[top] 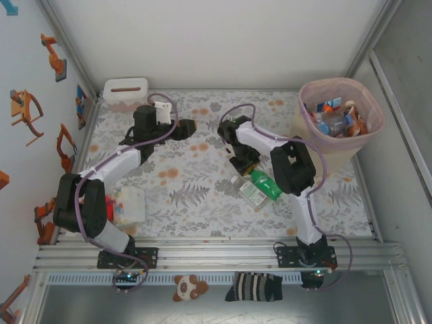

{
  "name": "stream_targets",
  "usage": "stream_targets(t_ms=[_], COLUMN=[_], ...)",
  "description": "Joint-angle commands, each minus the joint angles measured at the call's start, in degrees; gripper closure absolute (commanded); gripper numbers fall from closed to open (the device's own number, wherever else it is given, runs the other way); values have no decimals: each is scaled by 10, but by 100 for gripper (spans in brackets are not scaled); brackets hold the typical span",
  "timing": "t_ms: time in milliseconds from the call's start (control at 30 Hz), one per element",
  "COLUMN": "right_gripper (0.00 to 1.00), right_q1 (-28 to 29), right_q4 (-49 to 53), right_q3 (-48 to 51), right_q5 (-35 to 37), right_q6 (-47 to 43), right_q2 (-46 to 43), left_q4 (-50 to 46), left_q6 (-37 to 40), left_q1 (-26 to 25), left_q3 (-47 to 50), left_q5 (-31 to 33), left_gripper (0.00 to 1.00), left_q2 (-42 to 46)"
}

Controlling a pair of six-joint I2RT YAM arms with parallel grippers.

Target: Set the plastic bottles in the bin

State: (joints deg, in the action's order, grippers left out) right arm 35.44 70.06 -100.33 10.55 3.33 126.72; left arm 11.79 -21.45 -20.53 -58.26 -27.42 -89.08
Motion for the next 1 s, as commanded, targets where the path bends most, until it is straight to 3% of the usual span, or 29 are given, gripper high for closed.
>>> stream_targets(t_ms=[0, 600, 967], right_gripper=[59, 73, 76], right_q1=[4, 5, 1], right_q4=[8, 14, -11], right_q3=[3, -10, -48], right_q5=[17, 52, 65], right_q6=[-4, -3, 7], right_q2=[7, -21, -118], left_q4=[11, 18, 24], left_q6=[-9, -12, -17], left_q1=[3, 6, 9], left_q3=[9, 14, 12], left_q5=[0, 0, -2], left_gripper=[30, 30, 30], left_q2=[21, 23, 18])
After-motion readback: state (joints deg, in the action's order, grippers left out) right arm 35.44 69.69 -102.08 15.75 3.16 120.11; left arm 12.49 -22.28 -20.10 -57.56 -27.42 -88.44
